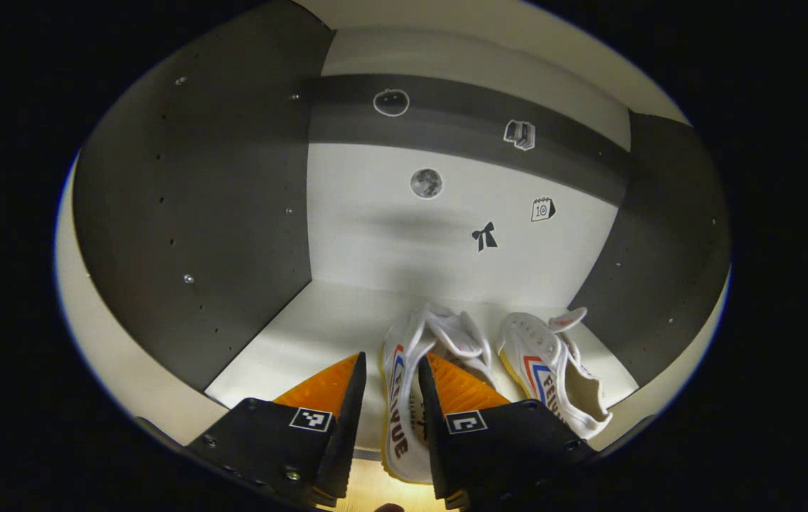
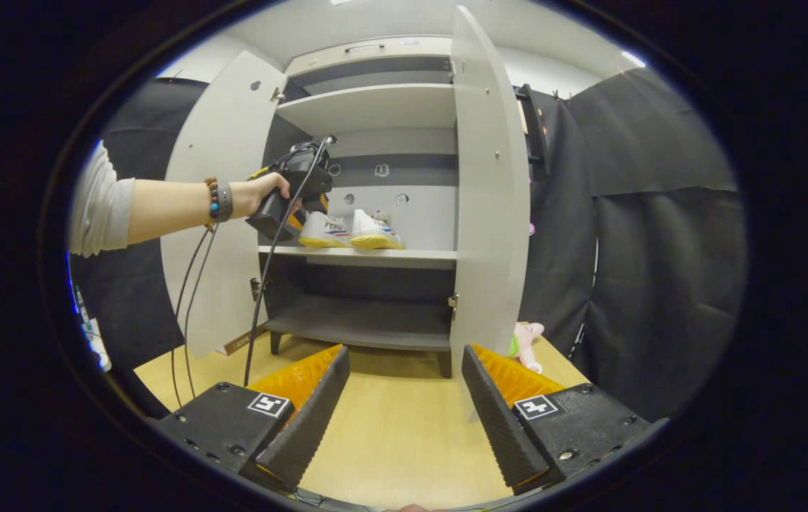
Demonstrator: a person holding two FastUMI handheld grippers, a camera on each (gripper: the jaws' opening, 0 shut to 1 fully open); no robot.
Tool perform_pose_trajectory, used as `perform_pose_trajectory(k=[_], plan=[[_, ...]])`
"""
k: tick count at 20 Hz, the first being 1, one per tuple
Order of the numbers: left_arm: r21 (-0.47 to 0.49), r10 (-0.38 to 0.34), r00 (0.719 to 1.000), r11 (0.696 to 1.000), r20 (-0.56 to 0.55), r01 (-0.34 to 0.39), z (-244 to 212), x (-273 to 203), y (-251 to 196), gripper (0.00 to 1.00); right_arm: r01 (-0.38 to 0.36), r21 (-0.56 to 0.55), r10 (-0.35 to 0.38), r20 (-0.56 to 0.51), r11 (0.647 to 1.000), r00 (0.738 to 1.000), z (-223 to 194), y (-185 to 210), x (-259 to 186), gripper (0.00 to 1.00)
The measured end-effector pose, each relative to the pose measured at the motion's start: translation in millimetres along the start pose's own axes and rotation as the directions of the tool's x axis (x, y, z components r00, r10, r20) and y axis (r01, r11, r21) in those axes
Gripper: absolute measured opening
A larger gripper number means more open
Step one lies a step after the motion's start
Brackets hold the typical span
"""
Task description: Grab one shoe with the right hand and put it into the shoe cabinet, grab the other shoe with the left hand and put it into the shoe cabinet; then close the right door with the right hand and the left door with the left hand.
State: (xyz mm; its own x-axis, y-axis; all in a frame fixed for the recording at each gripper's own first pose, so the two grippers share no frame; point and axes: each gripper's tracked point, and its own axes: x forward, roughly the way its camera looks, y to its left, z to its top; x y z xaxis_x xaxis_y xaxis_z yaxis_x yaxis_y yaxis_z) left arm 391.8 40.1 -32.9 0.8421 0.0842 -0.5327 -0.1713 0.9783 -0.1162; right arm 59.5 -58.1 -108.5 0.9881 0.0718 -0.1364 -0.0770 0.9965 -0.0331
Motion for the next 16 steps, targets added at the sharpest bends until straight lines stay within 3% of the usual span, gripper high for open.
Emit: perform_pose_trajectory(k=[3,7,8,9,10,11,12,13,14,16], plan=[[-0.009,-0.007,0.99,1.0,0.14,0.008,14.5,-44.4,9.4,0.43,-0.025,-0.004,0.025,0.019,1.0,0.999,8.4,8.1,-3.6,1.0],[0.037,-0.104,0.946,0.995,0.308,0.097,-1.5,-136.0,-2.4,0.43,-0.051,-0.003,0.051,0.058,0.999,0.997,26.5,14.9,-16.1,1.0],[0.052,-0.127,0.932,0.992,0.339,0.117,-12.6,-161.8,-5.1,0.59,-0.059,-0.004,0.059,0.064,0.998,0.996,31.1,16.9,-19.8,1.0],[0.064,-0.139,0.92,0.99,0.368,0.124,-25.7,-187.1,-3.9,0.43,-0.065,-0.008,0.065,0.069,0.998,0.995,34.4,17.7,-23.4,1.0],[0.072,-0.147,0.905,0.989,0.398,0.129,-39.4,-209.1,-4.2,0.46,-0.068,-0.012,0.068,0.077,0.998,0.995,38.3,18.1,-28.9,1.0],[0.08,-0.151,0.893,0.988,0.423,0.13,-50.4,-231.7,-2.7,0.34,-0.071,-0.012,0.072,0.084,0.997,0.994,41.7,18.3,-34.7,1.0],[0.091,-0.157,0.881,0.987,0.447,0.13,-62.1,-253.0,-1.1,0.53,-0.075,-0.012,0.075,0.088,0.997,0.993,44.2,18.3,-40.7,1.0],[0.102,-0.155,0.878,0.987,0.453,0.121,-78.7,-273.6,1.9,0.4,-0.076,-0.012,0.077,0.091,0.997,0.993,46.0,18.3,-46.7,0.99],[0.111,-0.156,0.877,0.987,0.455,0.118,-92.3,-289.0,4.7,0.6,-0.075,-0.012,0.076,0.095,0.997,0.993,48.7,17.6,-52.3,1.0],[0.113,-0.162,0.878,0.986,0.451,0.125,-118.1,-319.4,5.4,0.66,-0.07,-0.017,0.071,0.098,0.997,0.993,51.1,16.4,-61.8,1.0]])
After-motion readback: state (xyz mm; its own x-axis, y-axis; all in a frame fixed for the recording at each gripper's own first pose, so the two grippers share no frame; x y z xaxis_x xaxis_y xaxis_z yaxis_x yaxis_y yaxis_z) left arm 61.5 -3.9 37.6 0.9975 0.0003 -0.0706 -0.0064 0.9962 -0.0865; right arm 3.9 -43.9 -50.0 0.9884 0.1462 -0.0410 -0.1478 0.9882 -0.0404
